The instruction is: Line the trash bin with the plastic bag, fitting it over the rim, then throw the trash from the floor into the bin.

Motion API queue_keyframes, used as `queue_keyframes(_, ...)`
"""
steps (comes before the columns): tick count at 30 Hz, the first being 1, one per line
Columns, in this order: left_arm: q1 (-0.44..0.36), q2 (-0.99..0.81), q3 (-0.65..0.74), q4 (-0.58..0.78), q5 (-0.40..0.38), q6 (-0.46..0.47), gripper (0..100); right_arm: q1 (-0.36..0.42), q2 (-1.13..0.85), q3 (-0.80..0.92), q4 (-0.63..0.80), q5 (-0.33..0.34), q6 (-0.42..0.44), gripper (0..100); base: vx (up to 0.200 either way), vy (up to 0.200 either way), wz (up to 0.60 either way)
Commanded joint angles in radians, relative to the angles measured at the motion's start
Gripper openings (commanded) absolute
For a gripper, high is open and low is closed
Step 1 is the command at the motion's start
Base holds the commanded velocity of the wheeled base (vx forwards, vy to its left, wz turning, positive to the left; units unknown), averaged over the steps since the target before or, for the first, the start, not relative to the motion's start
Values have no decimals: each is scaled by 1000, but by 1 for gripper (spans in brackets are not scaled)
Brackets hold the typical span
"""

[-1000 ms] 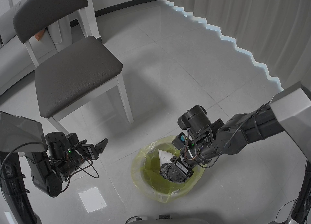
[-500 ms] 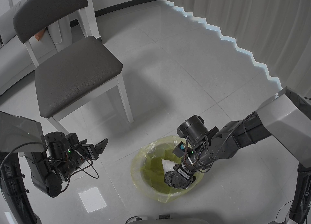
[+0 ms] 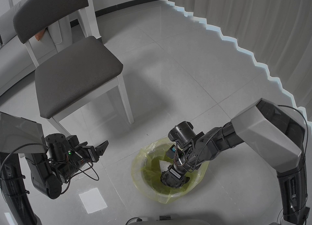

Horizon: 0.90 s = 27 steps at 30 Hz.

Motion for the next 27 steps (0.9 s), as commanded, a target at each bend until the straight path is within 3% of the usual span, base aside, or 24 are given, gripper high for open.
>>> queue_keyframes(1,-1,6,2,-18,-1,-1,100,-3,79,-36,-1,0,-1,0,0,0,0)
queue_keyframes(13,-6,20,6,-18,-1,-7,100,-7,205,-166,6,-15,1,0,0,0,0)
queue_keyframes(27,-6,23,17,-18,-1,-10,100,-9,203,-171,5,-17,-7,0,0,0,0)
